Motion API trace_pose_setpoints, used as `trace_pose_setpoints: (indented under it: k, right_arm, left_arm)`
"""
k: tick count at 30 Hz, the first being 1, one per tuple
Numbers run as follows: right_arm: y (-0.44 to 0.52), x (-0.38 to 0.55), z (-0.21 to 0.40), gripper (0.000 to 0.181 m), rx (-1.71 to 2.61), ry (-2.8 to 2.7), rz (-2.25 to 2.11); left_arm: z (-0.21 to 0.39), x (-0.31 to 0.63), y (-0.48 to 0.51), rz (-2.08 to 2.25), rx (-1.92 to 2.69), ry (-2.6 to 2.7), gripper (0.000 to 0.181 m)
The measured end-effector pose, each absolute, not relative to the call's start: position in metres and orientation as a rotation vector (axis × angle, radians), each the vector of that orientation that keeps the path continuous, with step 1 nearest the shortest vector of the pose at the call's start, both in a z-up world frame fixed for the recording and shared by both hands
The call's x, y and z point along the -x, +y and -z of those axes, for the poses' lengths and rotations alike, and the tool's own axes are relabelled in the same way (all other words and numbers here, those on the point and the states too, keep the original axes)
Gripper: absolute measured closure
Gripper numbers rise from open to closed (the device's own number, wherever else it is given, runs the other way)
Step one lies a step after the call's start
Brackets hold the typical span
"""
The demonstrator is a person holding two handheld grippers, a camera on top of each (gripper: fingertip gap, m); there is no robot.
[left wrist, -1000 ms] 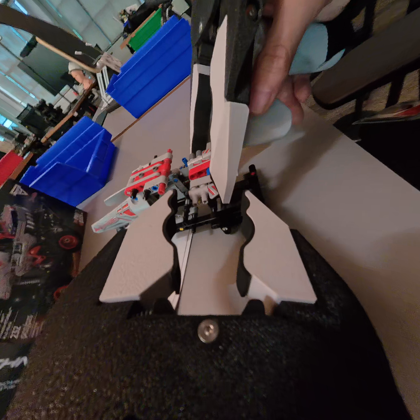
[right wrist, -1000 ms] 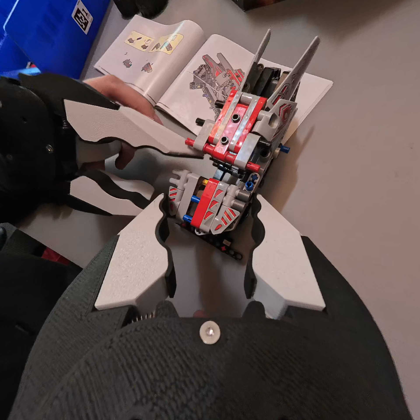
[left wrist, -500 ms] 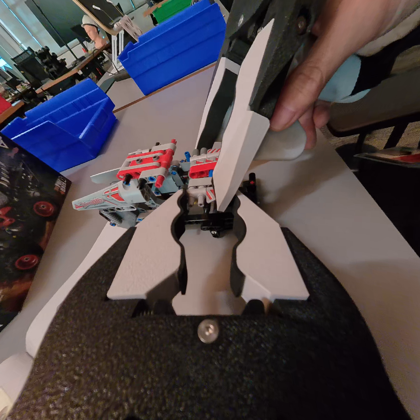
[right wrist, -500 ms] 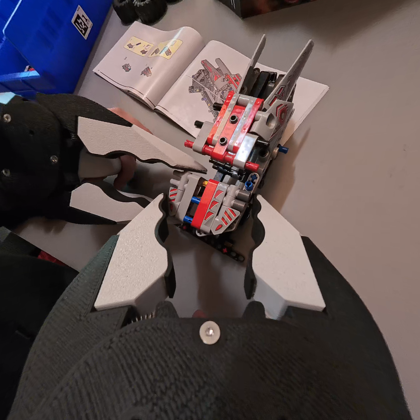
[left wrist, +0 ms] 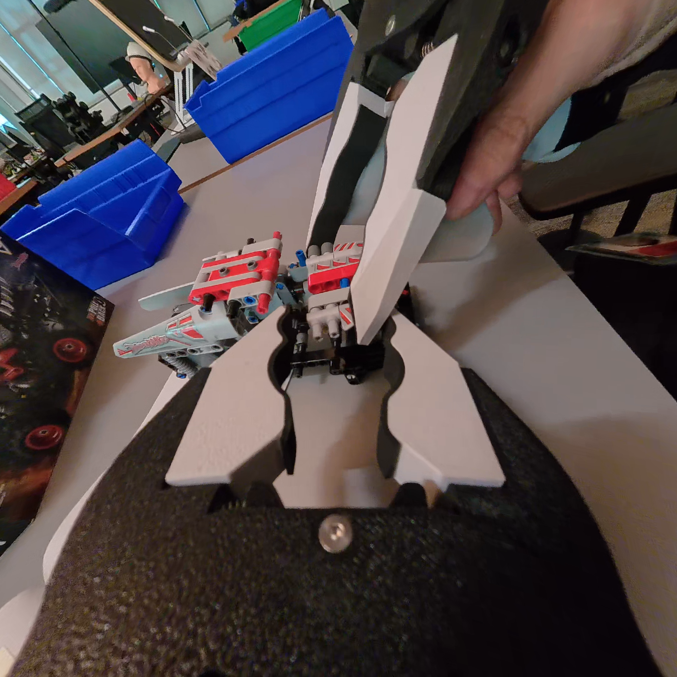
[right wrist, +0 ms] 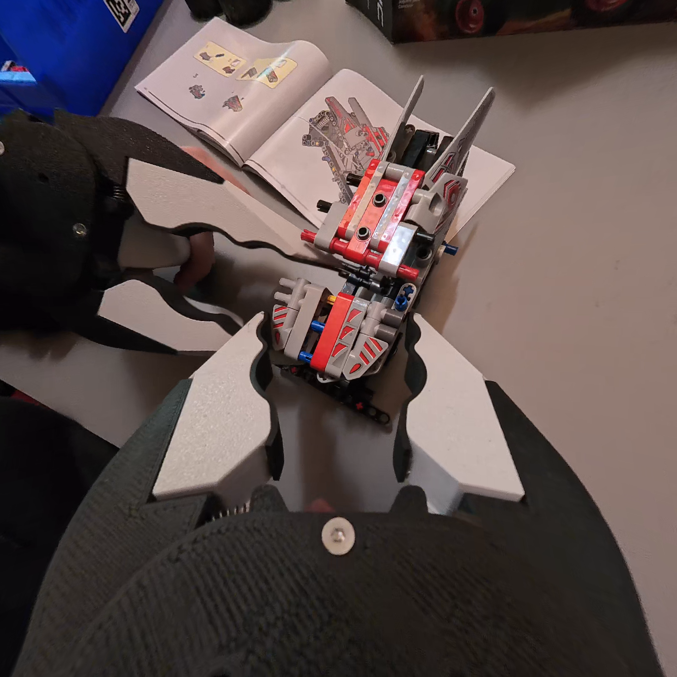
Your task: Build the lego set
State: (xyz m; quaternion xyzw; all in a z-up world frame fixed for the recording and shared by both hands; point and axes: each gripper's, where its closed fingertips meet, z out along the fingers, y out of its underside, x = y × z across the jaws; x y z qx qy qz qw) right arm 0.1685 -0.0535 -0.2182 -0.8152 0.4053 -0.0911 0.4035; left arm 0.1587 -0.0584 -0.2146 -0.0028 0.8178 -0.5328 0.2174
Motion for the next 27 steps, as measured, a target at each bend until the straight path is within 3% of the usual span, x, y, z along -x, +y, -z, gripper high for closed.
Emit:
trace_pose_setpoints:
  k: [8, 14, 27]
  right_arm:
    - [-0.055, -0.169, 0.218, 0.110, 2.048, 1.025, 0.232]
    - [-0.055, -0.171, 0.218, 0.110, 2.027, 1.022, 0.230]
    - [-0.060, -0.170, 0.215, 0.110, 2.062, 0.990, 0.323]
  left_arm:
    - [0.214, -0.148, -0.058, 1.422, 0.069, 2.239, 0.131]
    - [0.214, -0.159, -0.056, 1.398, 0.172, 2.210, 0.148]
    - [0.213, -0.158, -0.061, 1.411, 0.150, 2.212, 0.148]
